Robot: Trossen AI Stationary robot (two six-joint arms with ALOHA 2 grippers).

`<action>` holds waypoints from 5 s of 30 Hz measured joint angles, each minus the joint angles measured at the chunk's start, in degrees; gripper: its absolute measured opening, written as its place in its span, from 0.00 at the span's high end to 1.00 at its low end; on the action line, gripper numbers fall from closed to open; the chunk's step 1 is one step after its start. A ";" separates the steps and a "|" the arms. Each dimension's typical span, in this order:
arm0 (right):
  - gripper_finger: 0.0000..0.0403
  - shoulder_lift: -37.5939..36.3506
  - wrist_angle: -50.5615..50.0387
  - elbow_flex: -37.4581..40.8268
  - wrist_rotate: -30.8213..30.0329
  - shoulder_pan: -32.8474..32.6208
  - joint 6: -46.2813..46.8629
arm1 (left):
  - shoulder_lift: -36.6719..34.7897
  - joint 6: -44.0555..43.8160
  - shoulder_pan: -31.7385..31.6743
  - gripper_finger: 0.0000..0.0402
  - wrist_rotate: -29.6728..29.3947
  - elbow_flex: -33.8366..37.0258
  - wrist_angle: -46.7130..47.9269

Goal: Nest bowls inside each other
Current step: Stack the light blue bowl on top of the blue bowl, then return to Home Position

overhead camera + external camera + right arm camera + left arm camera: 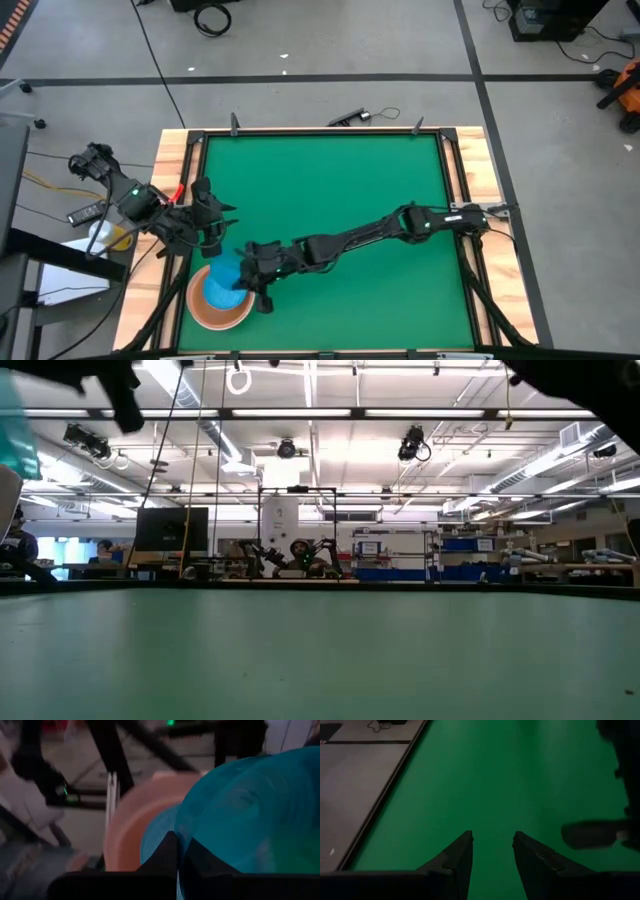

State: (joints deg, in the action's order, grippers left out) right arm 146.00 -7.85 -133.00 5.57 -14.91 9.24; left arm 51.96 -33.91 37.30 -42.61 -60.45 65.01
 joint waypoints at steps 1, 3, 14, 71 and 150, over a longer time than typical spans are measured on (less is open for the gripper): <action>0.98 1.69 -2.06 -2.00 0.40 -0.14 -0.52 | 0.00 -0.18 0.00 0.64 -0.01 0.00 -0.02; 0.98 1.94 0.91 -0.45 0.46 -0.36 -0.64 | 0.00 -1.23 0.00 0.64 -0.02 0.00 0.05; 0.61 2.29 -2.29 0.30 3.77 -1.21 0.89 | 0.00 -3.69 0.00 0.64 -0.20 0.02 0.23; 0.97 -108.26 26.11 113.90 -19.50 11.95 4.43 | -51.79 37.30 -20.39 0.65 15.23 44.41 -56.56; 0.93 -144.72 9.43 132.64 -2.61 19.10 8.26 | -50.84 29.93 -40.83 0.97 40.47 60.00 -65.82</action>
State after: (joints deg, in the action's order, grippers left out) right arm 1.28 1.58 -0.36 2.96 4.19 17.50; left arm 1.13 -3.98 -3.53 -2.15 -0.45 -0.81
